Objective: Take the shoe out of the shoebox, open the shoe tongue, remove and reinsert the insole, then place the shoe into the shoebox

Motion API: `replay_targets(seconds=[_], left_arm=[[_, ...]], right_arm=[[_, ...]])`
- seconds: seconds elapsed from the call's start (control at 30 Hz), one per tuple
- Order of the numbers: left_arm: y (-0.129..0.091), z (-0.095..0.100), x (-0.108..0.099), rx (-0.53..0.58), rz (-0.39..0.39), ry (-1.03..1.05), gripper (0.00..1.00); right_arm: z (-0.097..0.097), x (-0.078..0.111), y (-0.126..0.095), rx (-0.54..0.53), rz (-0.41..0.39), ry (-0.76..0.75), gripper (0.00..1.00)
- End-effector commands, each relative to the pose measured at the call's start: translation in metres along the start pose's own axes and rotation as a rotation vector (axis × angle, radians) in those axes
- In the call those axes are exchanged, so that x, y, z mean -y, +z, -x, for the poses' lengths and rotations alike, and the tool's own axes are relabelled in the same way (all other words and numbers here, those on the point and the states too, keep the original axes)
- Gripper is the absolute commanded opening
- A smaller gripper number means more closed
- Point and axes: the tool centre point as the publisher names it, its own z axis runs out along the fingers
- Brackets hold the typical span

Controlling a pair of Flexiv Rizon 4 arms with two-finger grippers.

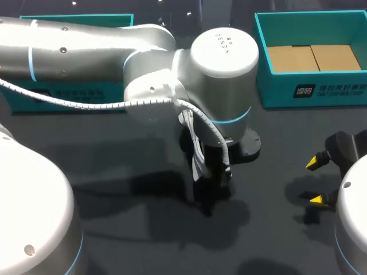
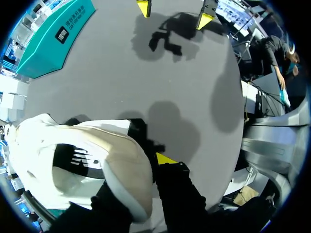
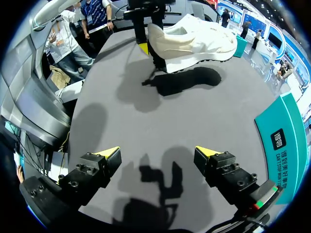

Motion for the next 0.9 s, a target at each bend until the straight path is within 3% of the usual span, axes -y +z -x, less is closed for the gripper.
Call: replay_targets(seconds=[0.03, 0.1, 0.7, 0.9], left_arm=[[-0.057, 0.020, -0.026, 0.016, -0.005, 0.002, 0.00], [-0.066, 0.029, -0.030, 0.046, 0.041, 0.033, 0.00], [-0.066, 0.029, -0.030, 0.046, 0.041, 0.033, 0.00], [-0.100, 0.057, -0.059, -0.001, 0.044, 0.036, 0.00]], right_arm=[[-0.002, 0.000, -0.001, 0.003, -0.001, -0.001, 1.00], [-0.002, 0.000, -0.001, 0.003, -0.001, -0.001, 1.00], [-0.002, 0.000, -0.001, 0.003, -0.001, -0.001, 1.00], [-0.002, 0.000, -0.001, 0.003, -0.001, -0.001, 1.00]])
